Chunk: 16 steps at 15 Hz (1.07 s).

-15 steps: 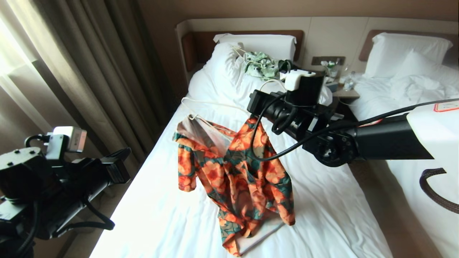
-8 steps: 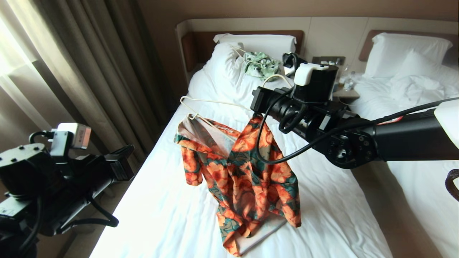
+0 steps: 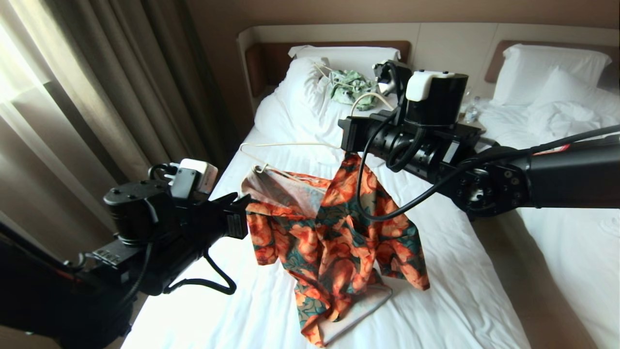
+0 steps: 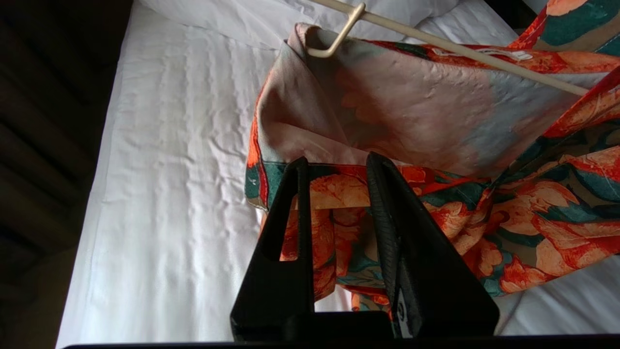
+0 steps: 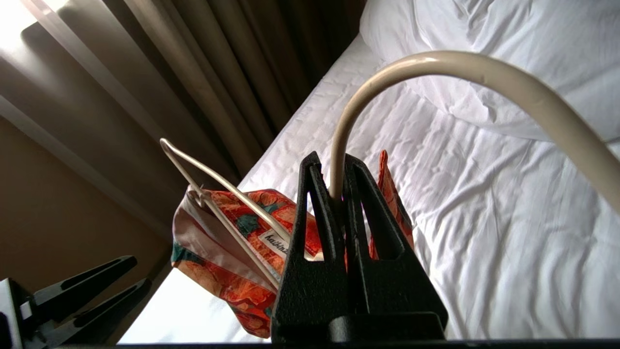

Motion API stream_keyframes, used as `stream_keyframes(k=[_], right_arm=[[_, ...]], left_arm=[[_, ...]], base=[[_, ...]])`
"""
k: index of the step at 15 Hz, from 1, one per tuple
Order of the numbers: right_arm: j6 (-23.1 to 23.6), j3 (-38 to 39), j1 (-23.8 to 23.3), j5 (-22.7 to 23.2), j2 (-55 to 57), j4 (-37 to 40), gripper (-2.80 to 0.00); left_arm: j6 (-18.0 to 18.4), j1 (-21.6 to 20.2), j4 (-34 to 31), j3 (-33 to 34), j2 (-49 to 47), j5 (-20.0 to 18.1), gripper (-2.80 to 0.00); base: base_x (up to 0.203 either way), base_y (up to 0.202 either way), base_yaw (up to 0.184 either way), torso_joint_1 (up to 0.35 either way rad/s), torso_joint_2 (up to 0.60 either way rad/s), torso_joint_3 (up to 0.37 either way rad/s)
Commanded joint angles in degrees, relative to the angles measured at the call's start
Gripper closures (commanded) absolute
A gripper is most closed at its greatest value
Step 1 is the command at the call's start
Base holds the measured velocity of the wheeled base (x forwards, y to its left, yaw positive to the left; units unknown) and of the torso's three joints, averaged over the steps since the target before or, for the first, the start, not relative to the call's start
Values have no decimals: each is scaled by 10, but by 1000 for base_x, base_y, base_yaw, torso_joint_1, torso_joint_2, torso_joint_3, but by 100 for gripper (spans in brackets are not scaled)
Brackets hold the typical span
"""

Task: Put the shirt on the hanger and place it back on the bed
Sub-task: Take the clothes hanger out of the clothes

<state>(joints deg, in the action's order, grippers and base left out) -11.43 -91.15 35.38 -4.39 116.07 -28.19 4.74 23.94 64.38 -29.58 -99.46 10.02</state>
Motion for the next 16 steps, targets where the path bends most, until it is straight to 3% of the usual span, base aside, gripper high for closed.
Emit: stream_keyframes(k=[1,4,12,13,14,16], right_arm=[[-1,-4,-13,15,-15,4,0],[0,-4,-18,25,-22,15,0],[0,-3,-15,34,-22,17,0],[0,-3,-15,35,-22,17,0],[0,-3,-15,35,-22,17,0],[3,-3,-15,35,-22,17,0]], left_arm=[[12,6,43,-14,-77,0,-280],[59,-21,146,-33,-135,0,-280],[67,-17,135,-122,-181,0,-280],[67,-18,135,-128,-185,0,-31],[67,-18,135,-137,-185,0,0],[67,-18,133,-142,-183,0,0]], base=[[0,0,0,0,0,0],[0,0,0,0,0,0],[0,0,0,0,0,0],[0,0,0,0,0,0],[0,0,0,0,0,0],[0,0,0,0,0,0]])
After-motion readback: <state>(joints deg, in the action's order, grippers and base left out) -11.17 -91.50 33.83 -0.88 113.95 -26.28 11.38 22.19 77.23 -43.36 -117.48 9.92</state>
